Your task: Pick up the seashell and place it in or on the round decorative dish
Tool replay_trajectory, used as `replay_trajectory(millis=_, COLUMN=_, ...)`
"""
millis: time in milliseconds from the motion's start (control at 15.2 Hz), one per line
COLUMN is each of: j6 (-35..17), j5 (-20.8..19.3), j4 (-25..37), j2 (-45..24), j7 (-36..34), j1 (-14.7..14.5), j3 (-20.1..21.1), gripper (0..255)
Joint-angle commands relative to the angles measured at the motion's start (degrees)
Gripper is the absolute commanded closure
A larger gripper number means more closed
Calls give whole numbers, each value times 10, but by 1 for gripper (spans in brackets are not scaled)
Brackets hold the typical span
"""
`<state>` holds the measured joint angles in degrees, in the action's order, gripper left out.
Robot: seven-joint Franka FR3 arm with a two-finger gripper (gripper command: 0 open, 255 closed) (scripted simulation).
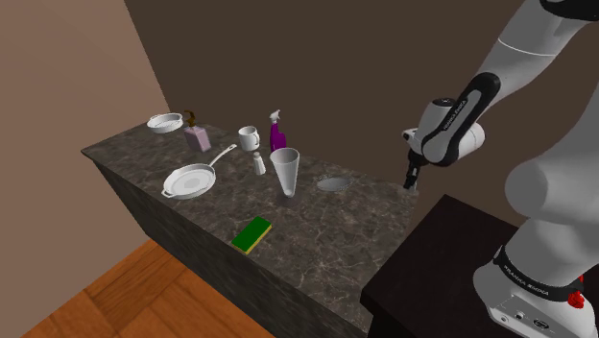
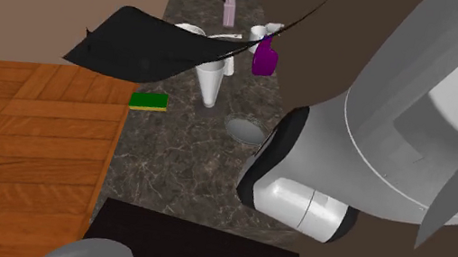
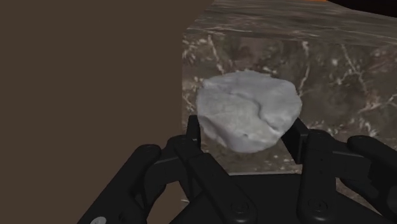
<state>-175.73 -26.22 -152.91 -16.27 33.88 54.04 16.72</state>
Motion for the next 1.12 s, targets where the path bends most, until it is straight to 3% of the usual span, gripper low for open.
replay_trajectory(millis=0, j6=18, j5=27, j4=-6, j2=21, j7=22, j1=37, j3=43, gripper=255)
replay_trajectory(millis=264, j6=49, j5=98, j4=-17, j2=61, j7=76, j1=105, j3=127, gripper=255)
replay_trajectory(millis=528, j6=81, j5=198, j4=-25, j2=106, j7=150, j1=160, j3=203, gripper=255)
replay_trajectory(millis=726, j6=108, j5=282, j4=-27, j2=144, j7=209, j1=178, j3=239, gripper=255)
replay_trajectory(millis=924, j6=138, j5=350, j4=-26, j2=180, j7=257, j1=175, j3=250, gripper=255)
replay_trajectory(millis=1056, j6=139, j5=297, j4=-8, j2=161, j7=186, j1=163, j3=261, gripper=255)
